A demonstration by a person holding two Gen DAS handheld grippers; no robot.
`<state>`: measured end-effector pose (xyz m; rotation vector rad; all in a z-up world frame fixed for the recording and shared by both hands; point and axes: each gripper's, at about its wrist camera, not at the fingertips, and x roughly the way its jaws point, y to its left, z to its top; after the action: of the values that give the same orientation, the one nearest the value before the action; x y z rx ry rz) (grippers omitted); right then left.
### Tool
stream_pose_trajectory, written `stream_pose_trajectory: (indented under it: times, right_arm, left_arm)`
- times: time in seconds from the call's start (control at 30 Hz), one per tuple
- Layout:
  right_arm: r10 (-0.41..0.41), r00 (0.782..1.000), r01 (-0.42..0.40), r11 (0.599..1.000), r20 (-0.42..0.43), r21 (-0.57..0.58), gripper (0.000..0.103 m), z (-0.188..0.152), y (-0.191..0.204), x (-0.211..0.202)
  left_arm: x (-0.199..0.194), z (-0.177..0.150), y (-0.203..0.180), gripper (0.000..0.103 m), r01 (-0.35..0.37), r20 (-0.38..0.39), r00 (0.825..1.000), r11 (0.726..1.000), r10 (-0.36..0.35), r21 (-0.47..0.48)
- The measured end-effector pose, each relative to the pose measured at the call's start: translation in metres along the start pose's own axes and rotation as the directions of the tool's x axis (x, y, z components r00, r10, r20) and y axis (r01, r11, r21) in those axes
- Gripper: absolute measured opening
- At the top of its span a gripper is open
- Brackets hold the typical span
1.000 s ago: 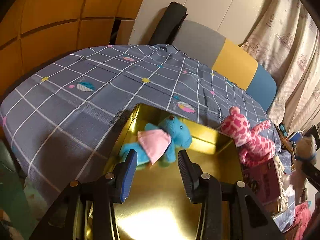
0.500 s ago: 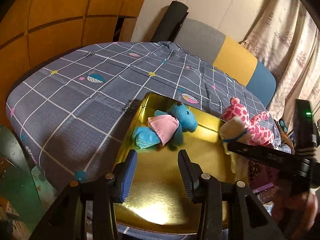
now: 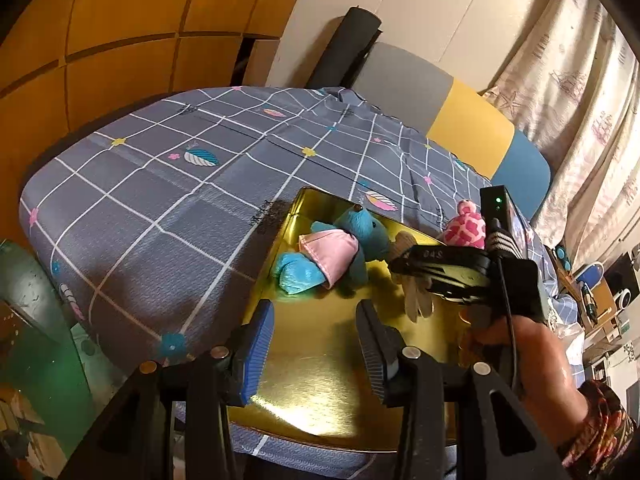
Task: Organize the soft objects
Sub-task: 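Lower the glove bundle into the gold tray and open the right gripper, then withdraw the right gripper from the tray toward the pink towel roll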
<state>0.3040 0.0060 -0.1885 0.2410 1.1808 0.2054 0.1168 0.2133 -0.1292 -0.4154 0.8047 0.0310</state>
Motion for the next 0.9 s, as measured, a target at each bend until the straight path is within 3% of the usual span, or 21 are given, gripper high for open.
stream_pose_trajectory:
  times: [0.17, 0.5, 0.73, 0.9]
  right_arm:
    - [0.079, 0.997, -0.079, 0.996, -0.005, 0.029, 0.075, 0.007, 0.005, 0.01]
    - [0.09, 0.994, -0.089, 0.996, 0.067, -0.031, 0.077, -0.011, 0.002, -0.044]
    - [0.12, 0.974, -0.085, 0.979, 0.192, -0.184, 0.083, -0.035, 0.003, -0.127]
    - [0.101, 0.957, -0.034, 0.97, 0.272, -0.241, 0.084, -0.047, -0.015, -0.176]
  left_arm:
    - [0.001, -0.001, 0.0, 0.043, 0.0, -0.004, 1.0, 1.0, 0.0, -0.005]
    - [0.006, -0.009, -0.016, 0.043, 0.05, -0.022, 0.998, 0.999, -0.05, -0.002]
    - [0.012, -0.015, -0.045, 0.043, 0.094, -0.053, 0.994, 0.994, -0.092, 0.048]
    - [0.014, -0.022, -0.068, 0.043, 0.118, -0.075, 0.991, 0.988, -0.111, 0.103]
